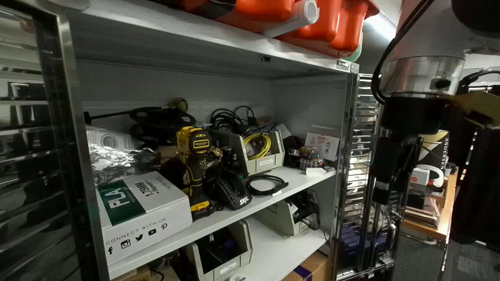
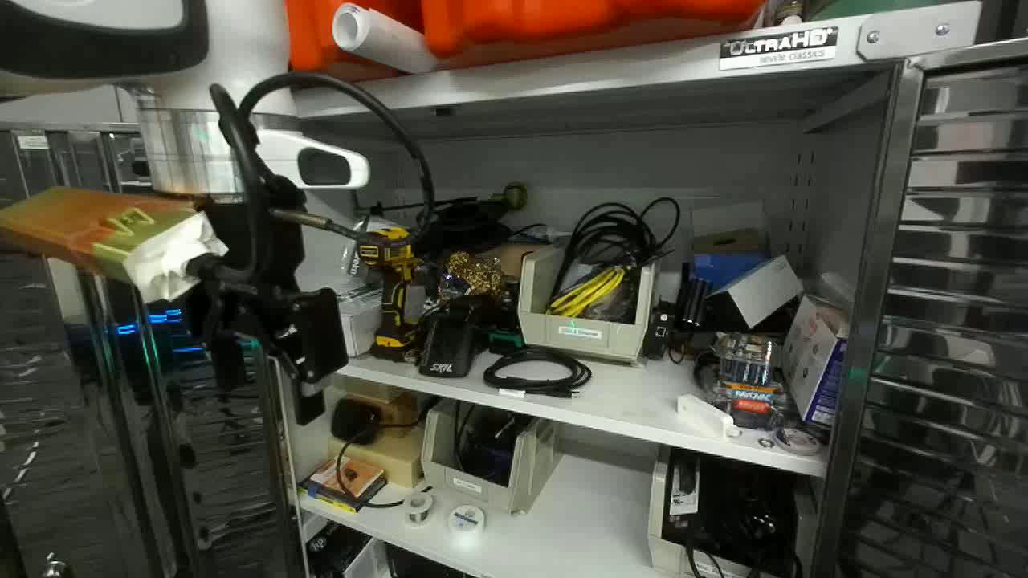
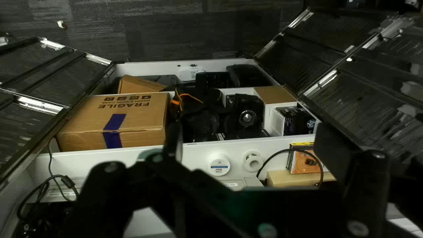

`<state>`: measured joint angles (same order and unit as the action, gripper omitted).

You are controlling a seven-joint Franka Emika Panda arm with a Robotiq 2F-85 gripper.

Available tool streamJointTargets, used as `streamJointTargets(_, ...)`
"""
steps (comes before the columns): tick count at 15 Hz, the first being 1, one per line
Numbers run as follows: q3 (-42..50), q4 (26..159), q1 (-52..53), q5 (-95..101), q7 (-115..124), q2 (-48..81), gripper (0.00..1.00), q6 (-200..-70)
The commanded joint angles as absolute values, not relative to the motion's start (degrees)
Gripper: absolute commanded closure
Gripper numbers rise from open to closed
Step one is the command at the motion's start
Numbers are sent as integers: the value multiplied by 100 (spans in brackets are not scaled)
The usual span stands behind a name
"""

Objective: Put the black cable in the box

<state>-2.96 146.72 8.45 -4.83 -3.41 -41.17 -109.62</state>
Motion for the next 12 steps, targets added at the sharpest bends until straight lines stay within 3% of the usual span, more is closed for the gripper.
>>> streamJointTargets(1, -328, 14636, 808, -505, -359, -4118, 0, -10947)
streamJointTargets(7, -328, 14575, 807, -505, -359, -4143, 0, -10947)
streamJointTargets(12, -142, 14376, 589, -419, -429, -3438, 0, -11629)
